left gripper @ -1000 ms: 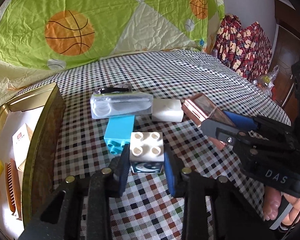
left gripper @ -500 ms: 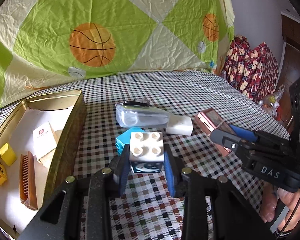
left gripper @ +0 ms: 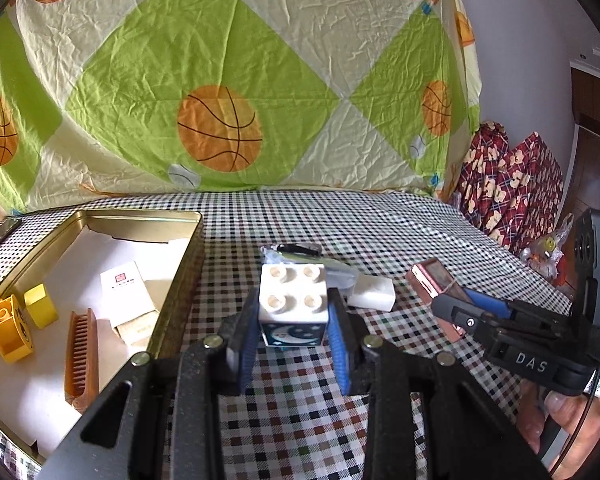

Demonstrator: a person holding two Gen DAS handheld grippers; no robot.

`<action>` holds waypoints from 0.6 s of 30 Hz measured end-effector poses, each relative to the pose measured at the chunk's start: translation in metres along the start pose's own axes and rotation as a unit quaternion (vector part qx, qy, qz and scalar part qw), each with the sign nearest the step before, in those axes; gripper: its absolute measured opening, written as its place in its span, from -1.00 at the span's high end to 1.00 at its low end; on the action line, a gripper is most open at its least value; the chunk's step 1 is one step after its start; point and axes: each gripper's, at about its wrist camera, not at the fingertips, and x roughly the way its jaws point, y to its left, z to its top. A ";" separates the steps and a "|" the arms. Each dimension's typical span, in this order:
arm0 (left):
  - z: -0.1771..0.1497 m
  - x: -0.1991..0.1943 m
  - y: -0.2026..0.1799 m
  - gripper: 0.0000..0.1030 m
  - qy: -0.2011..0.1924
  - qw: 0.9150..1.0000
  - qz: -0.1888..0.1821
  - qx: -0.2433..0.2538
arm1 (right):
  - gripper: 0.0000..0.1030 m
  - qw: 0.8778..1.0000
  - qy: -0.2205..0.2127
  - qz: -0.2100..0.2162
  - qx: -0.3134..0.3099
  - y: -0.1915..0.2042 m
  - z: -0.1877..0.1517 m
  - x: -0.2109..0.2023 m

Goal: Organize rigid objects
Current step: 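Grasp the white moon block with the left gripper while the right gripper grasps the copper picture frame, then lift and carry the white block and picture frame over the tin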

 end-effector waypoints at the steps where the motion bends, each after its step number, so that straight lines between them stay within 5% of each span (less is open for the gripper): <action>1: 0.000 -0.003 0.000 0.41 -0.008 1.000 0.002 0.000 | 0.06 1.000 -0.003 0.001 0.000 0.000 0.000 -0.001; 18: -0.002 -0.031 -0.002 0.41 -0.084 0.996 0.026 0.020 | 0.06 0.999 -0.036 0.013 -0.007 0.003 -0.002 -0.013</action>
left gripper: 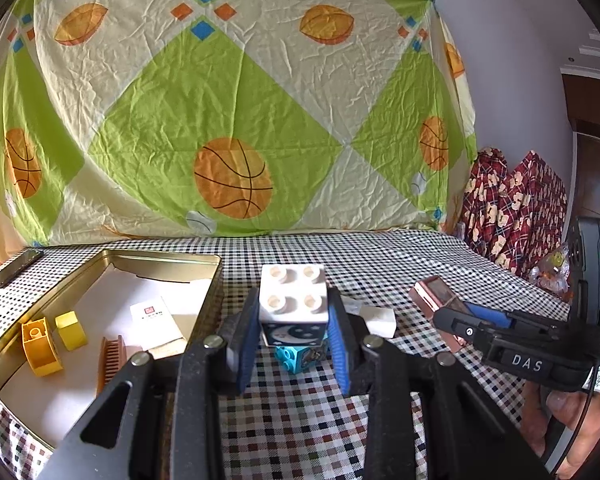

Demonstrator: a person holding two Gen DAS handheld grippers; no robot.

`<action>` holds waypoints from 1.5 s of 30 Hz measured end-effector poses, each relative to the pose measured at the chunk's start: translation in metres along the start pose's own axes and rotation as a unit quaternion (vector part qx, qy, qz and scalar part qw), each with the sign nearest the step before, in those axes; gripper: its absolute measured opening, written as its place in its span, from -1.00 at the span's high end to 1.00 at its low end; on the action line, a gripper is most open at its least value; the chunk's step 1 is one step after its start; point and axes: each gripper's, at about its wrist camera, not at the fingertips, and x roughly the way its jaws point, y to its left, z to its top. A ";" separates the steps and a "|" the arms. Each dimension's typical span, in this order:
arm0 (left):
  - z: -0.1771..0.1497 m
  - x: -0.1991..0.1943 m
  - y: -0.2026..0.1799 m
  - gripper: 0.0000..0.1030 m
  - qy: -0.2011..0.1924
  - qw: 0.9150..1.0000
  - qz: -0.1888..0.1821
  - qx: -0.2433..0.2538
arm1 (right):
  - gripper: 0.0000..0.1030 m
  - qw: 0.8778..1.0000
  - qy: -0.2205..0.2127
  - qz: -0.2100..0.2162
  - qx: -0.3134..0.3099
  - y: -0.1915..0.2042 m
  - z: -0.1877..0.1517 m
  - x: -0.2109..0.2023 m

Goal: Organize rigid objects
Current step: 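Lift and carry the white block and picture frame over the tin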

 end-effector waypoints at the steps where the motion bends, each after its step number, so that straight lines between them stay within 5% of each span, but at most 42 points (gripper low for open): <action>1: 0.000 -0.001 0.000 0.41 -0.004 1.000 0.003 0.002 | 0.06 1.000 -0.002 0.000 0.000 0.000 0.000 -0.001; 27: 0.000 -0.011 0.002 0.41 -0.025 1.000 0.018 0.005 | 0.06 0.998 -0.059 0.000 -0.012 0.005 0.000 -0.021; 45: -0.001 -0.018 0.009 0.41 -0.035 0.999 0.029 -0.001 | 0.06 0.992 -0.114 -0.053 -0.015 0.009 -0.005 -0.042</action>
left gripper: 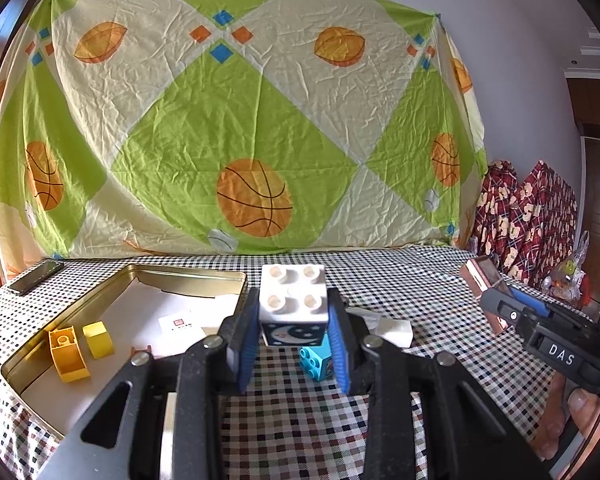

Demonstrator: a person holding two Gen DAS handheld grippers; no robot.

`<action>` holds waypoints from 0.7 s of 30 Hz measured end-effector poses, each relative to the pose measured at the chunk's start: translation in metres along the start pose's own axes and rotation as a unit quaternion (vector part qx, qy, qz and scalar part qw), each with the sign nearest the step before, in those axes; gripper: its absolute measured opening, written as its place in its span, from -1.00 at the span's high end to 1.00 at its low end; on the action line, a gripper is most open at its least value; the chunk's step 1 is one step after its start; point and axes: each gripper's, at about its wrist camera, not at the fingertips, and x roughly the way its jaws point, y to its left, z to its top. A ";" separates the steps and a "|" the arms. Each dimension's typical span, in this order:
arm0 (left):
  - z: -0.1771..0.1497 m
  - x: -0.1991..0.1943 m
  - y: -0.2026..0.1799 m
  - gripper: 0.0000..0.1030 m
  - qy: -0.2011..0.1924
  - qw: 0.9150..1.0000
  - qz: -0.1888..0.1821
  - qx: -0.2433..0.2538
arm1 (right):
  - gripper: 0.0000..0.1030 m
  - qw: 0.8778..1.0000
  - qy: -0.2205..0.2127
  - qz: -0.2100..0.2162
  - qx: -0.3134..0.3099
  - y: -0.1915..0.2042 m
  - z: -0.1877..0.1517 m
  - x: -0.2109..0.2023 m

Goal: Organize rigid objects
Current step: 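Lift and carry the white block and picture frame over the tin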

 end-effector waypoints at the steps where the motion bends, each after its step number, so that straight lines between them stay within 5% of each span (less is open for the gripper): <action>1: 0.000 0.000 0.001 0.41 0.000 1.000 0.001 0.000 | 0.06 1.000 -0.002 -0.003 -0.002 0.001 0.000 -0.001; 21: 0.000 -0.008 0.023 0.41 0.001 1.000 0.012 -0.012 | 0.06 0.999 -0.021 0.003 -0.044 0.041 -0.004 -0.004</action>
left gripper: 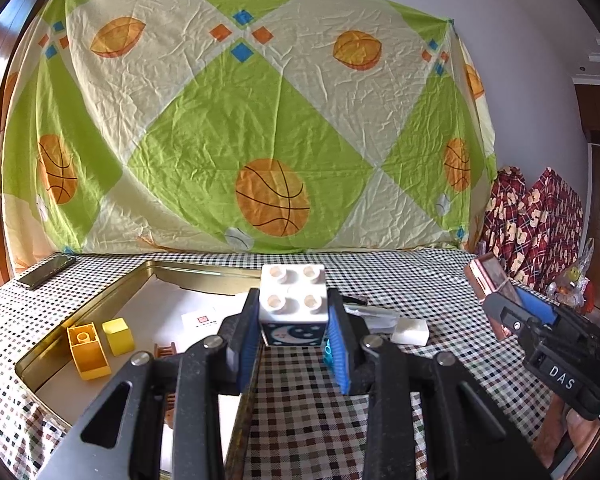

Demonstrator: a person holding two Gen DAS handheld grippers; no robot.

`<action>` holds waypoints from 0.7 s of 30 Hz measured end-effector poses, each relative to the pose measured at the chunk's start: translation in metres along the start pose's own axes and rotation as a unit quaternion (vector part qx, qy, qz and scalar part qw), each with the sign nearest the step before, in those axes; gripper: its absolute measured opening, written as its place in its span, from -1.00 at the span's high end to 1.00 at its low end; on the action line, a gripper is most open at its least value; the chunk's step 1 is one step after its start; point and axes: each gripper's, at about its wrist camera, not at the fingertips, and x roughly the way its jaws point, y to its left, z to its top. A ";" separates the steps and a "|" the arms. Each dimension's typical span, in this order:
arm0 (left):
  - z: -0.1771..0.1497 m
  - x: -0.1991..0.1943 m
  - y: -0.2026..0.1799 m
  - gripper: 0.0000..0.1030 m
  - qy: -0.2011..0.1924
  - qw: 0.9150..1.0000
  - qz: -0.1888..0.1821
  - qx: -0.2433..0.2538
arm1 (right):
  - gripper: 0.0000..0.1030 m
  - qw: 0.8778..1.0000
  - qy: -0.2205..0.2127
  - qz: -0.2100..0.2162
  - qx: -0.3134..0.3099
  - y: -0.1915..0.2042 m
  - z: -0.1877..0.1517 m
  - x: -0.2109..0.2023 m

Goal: Organize rigid objects
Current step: 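Lift and carry the white block and picture frame over the tin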

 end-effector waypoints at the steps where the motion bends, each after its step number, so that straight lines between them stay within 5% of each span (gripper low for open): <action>1: 0.000 0.000 0.001 0.41 0.001 1.000 0.000 -0.001 | 0.06 1.000 0.001 0.003 -0.001 0.002 0.000 0.001; 21: 0.001 -0.007 0.033 0.41 0.000 1.000 0.019 -0.017 | 0.06 0.998 0.013 0.054 -0.032 0.057 -0.003 0.011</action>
